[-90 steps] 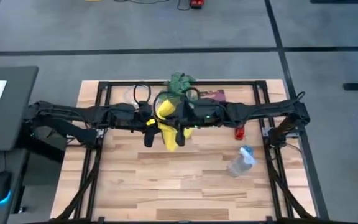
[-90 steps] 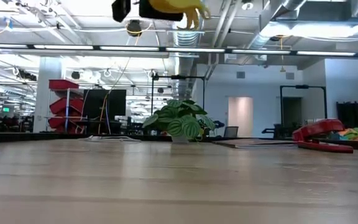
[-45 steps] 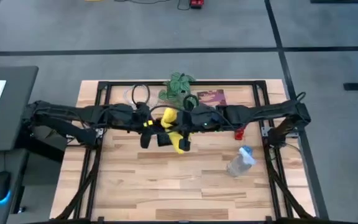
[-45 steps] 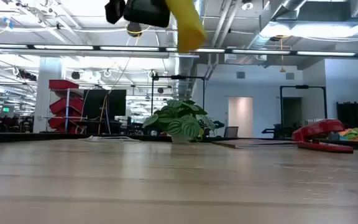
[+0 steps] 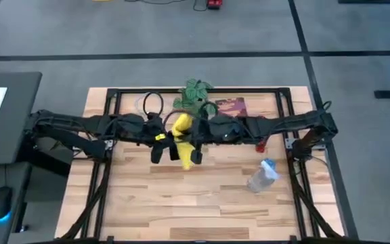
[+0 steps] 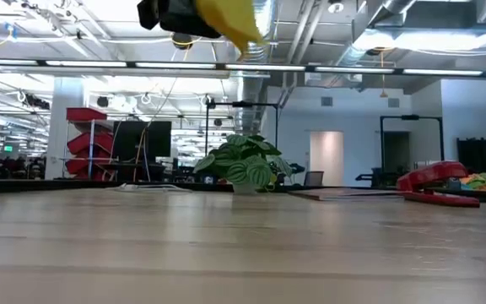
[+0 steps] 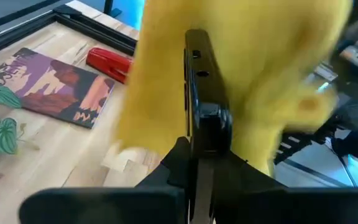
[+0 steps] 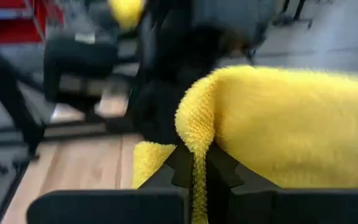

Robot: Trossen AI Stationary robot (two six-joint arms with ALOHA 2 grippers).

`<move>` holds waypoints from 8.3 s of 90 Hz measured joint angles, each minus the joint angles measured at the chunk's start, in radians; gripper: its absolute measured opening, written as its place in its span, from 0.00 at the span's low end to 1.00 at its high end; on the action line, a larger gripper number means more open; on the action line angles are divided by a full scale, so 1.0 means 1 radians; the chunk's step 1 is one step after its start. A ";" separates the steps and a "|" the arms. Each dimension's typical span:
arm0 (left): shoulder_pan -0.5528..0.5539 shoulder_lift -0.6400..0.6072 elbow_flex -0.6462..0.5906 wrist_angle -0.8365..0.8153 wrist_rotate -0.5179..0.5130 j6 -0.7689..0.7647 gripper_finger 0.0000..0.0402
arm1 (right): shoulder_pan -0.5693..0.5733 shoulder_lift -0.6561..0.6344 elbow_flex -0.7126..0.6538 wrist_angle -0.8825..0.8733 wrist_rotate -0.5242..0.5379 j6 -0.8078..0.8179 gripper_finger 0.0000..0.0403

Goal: Apply microfiber cloth
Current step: Wipe the front of the cellphone with the yellow microfiber cloth, then spray the back of the cellphone with the spray cleaning bottle

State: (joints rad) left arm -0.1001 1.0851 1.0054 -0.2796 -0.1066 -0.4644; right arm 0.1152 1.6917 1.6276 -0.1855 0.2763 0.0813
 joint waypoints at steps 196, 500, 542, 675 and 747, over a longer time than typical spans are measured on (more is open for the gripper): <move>-0.009 -0.024 -0.003 0.230 -0.024 -0.045 0.03 | 0.028 -0.043 -0.028 -0.216 0.023 0.203 0.00; -0.024 -0.072 -0.002 0.121 0.490 -0.192 0.03 | 0.083 -0.065 0.013 -0.265 -0.009 -1.164 0.71; -0.024 0.030 -0.002 0.133 0.558 -0.283 0.03 | 0.131 0.003 0.013 -0.073 -0.074 -1.561 0.71; 0.120 0.034 0.051 -0.062 0.334 0.225 0.31 | 0.131 0.064 0.107 -0.698 -0.098 -0.383 0.05; 0.076 0.364 0.089 -0.001 0.180 0.340 0.52 | -0.079 0.065 0.148 -0.959 -0.379 -0.020 0.06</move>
State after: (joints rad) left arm -0.0239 1.4486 1.0939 -0.2809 0.0729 -0.1245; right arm 0.0365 1.7569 1.7756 -1.1442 -0.1029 0.0616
